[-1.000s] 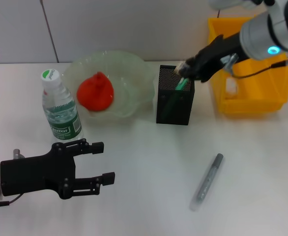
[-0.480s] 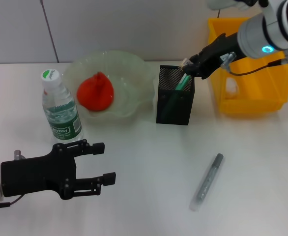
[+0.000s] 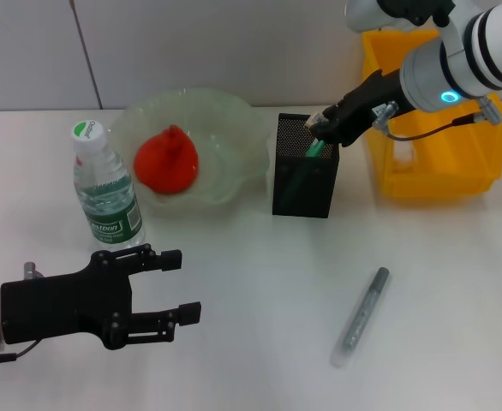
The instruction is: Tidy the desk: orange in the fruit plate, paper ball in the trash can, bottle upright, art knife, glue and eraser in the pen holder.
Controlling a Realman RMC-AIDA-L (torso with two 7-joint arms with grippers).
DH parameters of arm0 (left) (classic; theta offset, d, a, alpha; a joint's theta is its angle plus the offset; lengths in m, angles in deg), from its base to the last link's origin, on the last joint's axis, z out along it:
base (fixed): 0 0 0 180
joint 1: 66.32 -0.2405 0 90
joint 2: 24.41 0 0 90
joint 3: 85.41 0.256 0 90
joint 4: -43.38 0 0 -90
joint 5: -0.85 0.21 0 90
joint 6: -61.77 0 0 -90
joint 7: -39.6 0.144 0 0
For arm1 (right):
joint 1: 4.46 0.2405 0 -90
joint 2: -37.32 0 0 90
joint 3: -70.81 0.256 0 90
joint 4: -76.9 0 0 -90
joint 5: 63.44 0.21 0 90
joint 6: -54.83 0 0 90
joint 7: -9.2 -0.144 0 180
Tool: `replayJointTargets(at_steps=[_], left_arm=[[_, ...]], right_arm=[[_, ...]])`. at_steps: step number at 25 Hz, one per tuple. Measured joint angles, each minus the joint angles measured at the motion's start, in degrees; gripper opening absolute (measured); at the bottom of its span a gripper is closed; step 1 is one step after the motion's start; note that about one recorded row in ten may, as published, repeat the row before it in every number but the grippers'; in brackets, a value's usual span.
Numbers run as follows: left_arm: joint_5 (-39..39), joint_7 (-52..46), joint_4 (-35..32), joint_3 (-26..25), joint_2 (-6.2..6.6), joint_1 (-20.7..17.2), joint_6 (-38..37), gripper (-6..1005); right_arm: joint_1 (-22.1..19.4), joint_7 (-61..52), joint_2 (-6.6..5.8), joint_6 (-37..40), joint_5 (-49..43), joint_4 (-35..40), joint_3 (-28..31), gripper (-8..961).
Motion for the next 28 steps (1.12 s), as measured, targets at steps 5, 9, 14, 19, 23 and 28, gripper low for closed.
replayJointTargets(at_steps=[5,9,14,19,23,28], left_arm=[[0.22,0.04,0.0,0.0,0.03,-0.09,-0.03,815],[0.28,0.08,0.0,0.0,0.03,-0.09,-0.11,815],[0.27,0.27,0.0,0.0,0.03,-0.08,-0.2,815],[0.22,0.28,0.0,0.0,0.03,-0.11,-0.2,815],[0.12,0.49,0.0,0.0,0.03,-0.13,-0.2,815],[-0.02,0.59,0.0,0.0,0.03,-0.14,0.09,815]], right_arm=[[0.5,0.02,0.02,-0.63,0.0,1.45,0.01,353],[0.64,0.03,0.02,-1.01,0.0,1.72,-0.4,447],[0.65,0.03,0.02,-0.76,0.04,1.48,-0.65,539],[0.7,0.02,0.02,0.08,0.13,0.56,-0.69,541],[0.8,0.05,0.01,2.43,0.55,-1.37,-0.69,572],[-0.92,6.86,-0.21,14.89,8.62,-8.59,0.1,722]])
